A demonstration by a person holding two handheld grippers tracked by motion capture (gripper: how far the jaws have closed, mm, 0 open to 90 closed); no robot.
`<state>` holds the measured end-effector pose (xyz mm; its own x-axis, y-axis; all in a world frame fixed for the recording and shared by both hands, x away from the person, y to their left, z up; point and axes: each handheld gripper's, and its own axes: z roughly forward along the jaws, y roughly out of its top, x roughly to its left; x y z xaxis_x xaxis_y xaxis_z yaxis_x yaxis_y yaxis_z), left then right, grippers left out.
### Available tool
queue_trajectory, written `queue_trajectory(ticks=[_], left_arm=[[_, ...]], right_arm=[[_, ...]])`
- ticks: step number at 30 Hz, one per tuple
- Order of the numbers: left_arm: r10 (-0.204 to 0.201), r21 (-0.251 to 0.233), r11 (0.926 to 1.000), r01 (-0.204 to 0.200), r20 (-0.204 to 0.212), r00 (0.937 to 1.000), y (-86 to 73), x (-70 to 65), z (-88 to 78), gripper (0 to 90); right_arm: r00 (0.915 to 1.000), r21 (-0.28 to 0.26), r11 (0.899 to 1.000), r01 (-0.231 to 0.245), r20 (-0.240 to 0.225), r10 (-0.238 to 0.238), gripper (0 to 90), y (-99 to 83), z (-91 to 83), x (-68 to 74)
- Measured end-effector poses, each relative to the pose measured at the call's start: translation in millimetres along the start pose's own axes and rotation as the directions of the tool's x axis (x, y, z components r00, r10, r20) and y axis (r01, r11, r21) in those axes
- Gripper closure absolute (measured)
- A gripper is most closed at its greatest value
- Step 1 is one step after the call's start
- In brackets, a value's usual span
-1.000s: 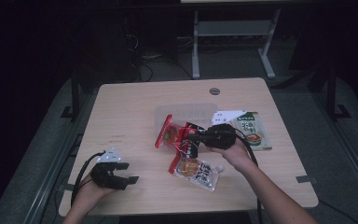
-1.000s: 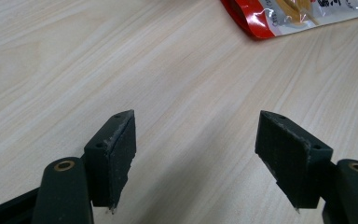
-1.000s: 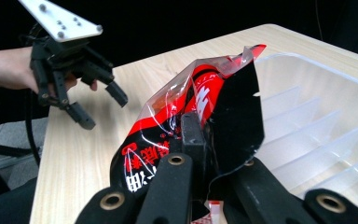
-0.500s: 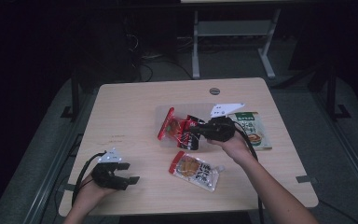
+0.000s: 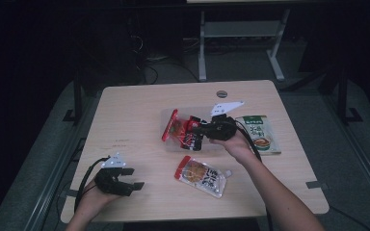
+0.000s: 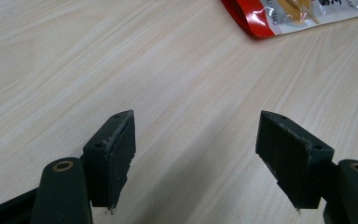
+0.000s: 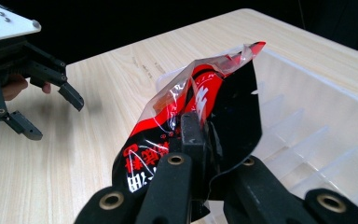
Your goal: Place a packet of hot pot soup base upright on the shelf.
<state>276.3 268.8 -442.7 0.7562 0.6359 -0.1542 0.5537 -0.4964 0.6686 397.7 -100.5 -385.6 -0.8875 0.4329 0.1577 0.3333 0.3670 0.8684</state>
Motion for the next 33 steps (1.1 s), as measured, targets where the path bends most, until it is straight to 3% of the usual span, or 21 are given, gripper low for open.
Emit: queue_trajectory(ticks=[6,16,33], left_arm=[[0.004,0.005,1.0,-0.004,0.002,1.0,0.4,0.2,0.3,28.0],[0.011,0.012,0.9999,-0.011,0.005,0.9999,0.0,1.4,1.6,28.0],[0.007,0.017,0.9998,-0.008,0.017,0.9998,-0.6,0.1,4.5,28.0]], right_arm=[[0.9998,0.019,1.0,0.0,0.019,-0.001,89.3,5.5,9.5,-2.4],[0.9994,0.019,0.999,-0.033,0.011,0.033,88.5,3.3,20.8,-6.5],[0.9994,0.024,0.999,-0.034,0.003,0.034,88.4,12.9,44.5,-8.4]])
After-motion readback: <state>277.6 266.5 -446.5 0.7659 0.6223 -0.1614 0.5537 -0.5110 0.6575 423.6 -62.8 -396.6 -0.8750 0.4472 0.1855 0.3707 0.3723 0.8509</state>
